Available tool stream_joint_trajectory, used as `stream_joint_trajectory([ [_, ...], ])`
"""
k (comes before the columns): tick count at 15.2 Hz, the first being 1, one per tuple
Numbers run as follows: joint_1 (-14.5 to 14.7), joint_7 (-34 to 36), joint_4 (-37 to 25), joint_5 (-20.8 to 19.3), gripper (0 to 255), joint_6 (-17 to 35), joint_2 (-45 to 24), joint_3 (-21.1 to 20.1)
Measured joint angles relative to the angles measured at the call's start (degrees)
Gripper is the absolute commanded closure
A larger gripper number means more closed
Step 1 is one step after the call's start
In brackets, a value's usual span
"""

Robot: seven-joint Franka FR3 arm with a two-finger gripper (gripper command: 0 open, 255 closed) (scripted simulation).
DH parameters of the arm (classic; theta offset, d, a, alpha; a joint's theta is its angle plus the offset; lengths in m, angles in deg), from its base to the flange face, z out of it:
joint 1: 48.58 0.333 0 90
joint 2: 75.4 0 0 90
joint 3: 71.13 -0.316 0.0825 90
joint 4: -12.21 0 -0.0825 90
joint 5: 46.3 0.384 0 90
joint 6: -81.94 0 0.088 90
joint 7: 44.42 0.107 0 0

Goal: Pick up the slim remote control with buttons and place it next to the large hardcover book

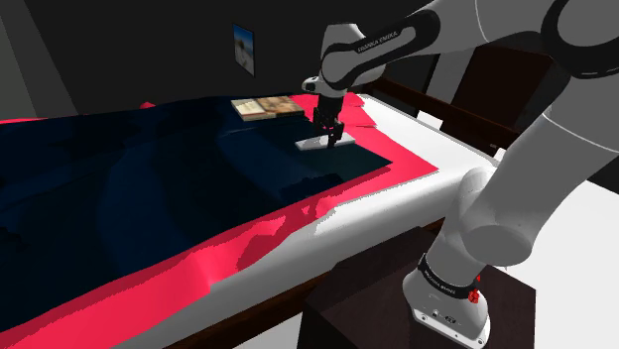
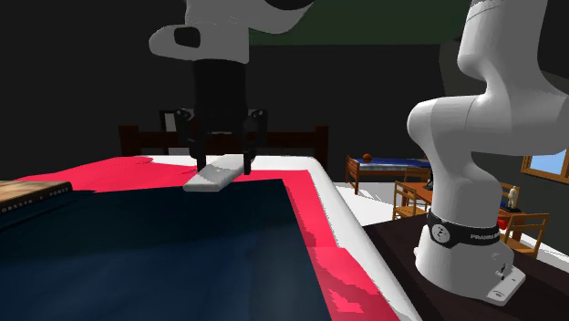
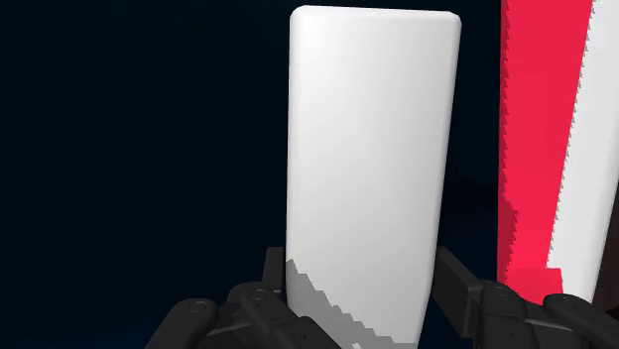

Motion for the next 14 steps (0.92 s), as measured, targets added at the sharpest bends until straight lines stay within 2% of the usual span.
stream_joint_trajectory([
  [3,-0.14,-1.48,-3.04,0.81,255,-1.12,-1.99,0.75],
  [6,-0.67,-5.26,-9.53,3.42,255,-1.9,-8.05,2.47],
  [11,-3.05,-11.94,-21.9,8.85,255,-4.32,-19.08,4.47],
  [14,-5.59,-15.59,-31.03,12.38,255,-6.97,-26.38,4.82],
])
